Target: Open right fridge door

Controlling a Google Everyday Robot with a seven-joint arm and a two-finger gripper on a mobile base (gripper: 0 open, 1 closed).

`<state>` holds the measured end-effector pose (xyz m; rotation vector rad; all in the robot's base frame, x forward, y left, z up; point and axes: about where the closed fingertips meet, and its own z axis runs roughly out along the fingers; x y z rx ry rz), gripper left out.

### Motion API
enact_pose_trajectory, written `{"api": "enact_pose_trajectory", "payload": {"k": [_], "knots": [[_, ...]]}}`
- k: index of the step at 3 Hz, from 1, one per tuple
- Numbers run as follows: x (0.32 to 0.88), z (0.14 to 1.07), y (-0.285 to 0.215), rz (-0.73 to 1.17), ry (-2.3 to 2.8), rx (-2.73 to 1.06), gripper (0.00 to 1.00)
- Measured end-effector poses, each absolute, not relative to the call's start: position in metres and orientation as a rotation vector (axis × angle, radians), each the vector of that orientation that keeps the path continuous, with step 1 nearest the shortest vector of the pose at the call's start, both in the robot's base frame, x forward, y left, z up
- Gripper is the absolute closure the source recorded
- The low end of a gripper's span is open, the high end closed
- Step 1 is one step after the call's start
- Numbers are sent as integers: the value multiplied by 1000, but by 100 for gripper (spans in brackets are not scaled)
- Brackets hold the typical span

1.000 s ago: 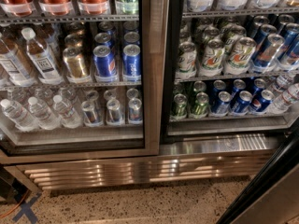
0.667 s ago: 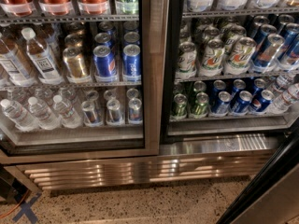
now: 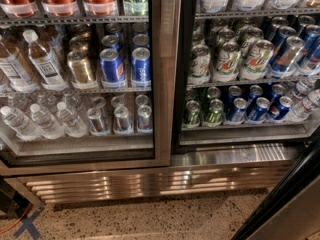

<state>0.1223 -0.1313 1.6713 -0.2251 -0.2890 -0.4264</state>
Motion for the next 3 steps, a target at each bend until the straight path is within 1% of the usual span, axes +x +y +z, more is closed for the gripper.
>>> {"api": "enact_pose_trajectory", "payload": {"k": [1,2,3], "knots": [[99,1672,-135,-485,-377,-237,0],[13,1670,-147,-567,-606,-235,0],[-16,1658,-139,-592,-753,-238,0]]}}
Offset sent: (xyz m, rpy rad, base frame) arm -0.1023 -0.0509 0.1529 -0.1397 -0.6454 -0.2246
